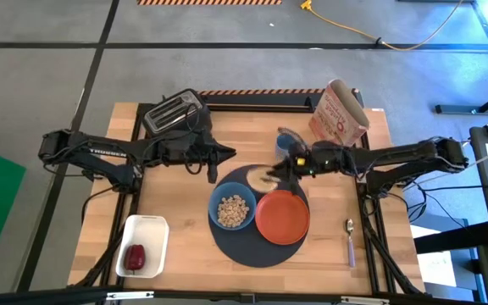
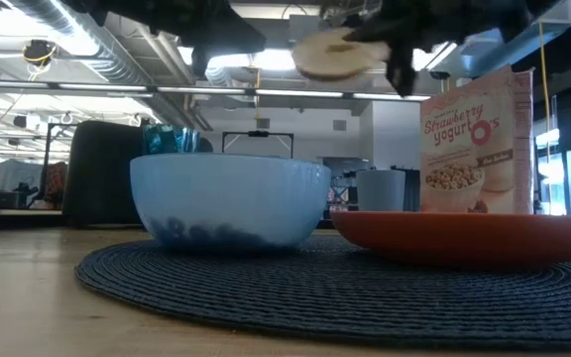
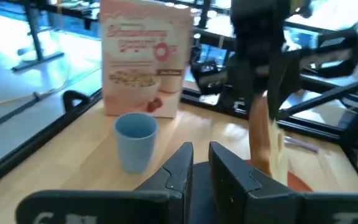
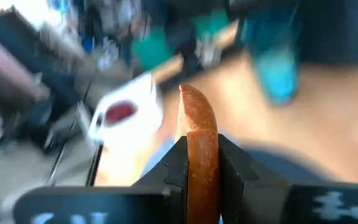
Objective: Arrange a breakfast setting
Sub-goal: Put the toasted bread from the toaster on the plate
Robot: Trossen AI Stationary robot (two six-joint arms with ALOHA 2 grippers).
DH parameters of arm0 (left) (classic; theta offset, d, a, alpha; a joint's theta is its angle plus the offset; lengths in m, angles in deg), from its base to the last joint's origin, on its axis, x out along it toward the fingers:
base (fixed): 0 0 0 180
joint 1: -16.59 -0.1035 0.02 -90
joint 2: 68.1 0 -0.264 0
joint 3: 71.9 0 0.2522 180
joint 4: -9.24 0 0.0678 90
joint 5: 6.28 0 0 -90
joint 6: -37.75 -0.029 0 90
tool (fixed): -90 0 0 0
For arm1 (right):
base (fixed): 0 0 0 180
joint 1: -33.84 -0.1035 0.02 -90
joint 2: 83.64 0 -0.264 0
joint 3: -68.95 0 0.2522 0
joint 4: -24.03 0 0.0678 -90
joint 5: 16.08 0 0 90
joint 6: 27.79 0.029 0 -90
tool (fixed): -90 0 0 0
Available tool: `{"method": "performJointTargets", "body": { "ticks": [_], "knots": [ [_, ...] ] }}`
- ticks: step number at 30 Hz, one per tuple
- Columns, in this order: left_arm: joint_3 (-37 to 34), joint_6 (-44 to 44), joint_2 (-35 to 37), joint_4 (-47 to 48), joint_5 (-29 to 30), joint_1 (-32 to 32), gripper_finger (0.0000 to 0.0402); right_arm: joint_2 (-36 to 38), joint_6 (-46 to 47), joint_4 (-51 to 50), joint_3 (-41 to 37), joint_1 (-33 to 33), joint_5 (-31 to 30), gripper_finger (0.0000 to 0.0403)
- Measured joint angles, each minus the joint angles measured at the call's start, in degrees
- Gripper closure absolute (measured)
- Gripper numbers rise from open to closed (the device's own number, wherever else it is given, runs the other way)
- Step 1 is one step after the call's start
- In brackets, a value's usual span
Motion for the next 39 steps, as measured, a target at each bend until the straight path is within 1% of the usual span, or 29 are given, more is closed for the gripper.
{"method": "performJointTargets", "body": {
  "ticks": [3,5,8,12,15,18,21,24,30,34,39],
  "knots": [
    [0.0,-1.3,0.0,0.0,-0.6,0.1,0.0356,-0.1,1.9,-9.6,-0.1,-2.6,0.7,0.0359],
    [0.0,-2.2,0.0,0.1,-0.4,0.0,0.0356,-0.5,3.6,-13.6,-0.2,-4.9,0.1,0.0358],
    [0.0,-3.5,0.0,0.5,-0.7,-0.3,0.0356,-0.6,5.8,-16.3,-0.3,-8.6,-0.5,0.0358],
    [0.0,-3.6,0.0,0.7,-0.5,-0.7,0.0356,-0.6,9.3,-14.5,-3.5,-12.6,-0.2,0.0357],
    [0.0,-3.7,0.0,0.7,-0.9,-0.7,0.0356,-1.0,13.1,-9.7,-8.4,-14.4,-0.7,0.0357],
    [0.0,-3.7,0.0,0.7,-0.8,-0.7,0.0356,-1.7,18.3,-0.6,-14.8,-14.4,-1.5,0.0357],
    [0.0,-4.2,0.0,0.6,-0.8,-0.7,0.0356,-2.0,22.0,8.5,-19.9,-14.3,-3.9,0.0357],
    [0.0,-4.3,0.0,0.4,-0.8,-0.7,0.0356,-2.0,24.0,13.3,-23.0,-14.3,-6.5,0.0357],
    [0.0,-6.2,0.0,0.4,-0.8,-0.7,0.0356,-2.8,24.7,16.4,-23.8,-14.4,-8.0,0.0357],
    [0.0,-6.2,0.0,0.6,-0.8,-0.7,0.0356,-5.7,27.2,17.1,-23.7,-14.8,-8.6,0.0357],
    [0.0,-6.2,0.0,0.8,-0.8,-0.7,0.0356,-9.4,30.2,19.1,-23.7,-17.5,-11.7,0.0356]
  ]
}}
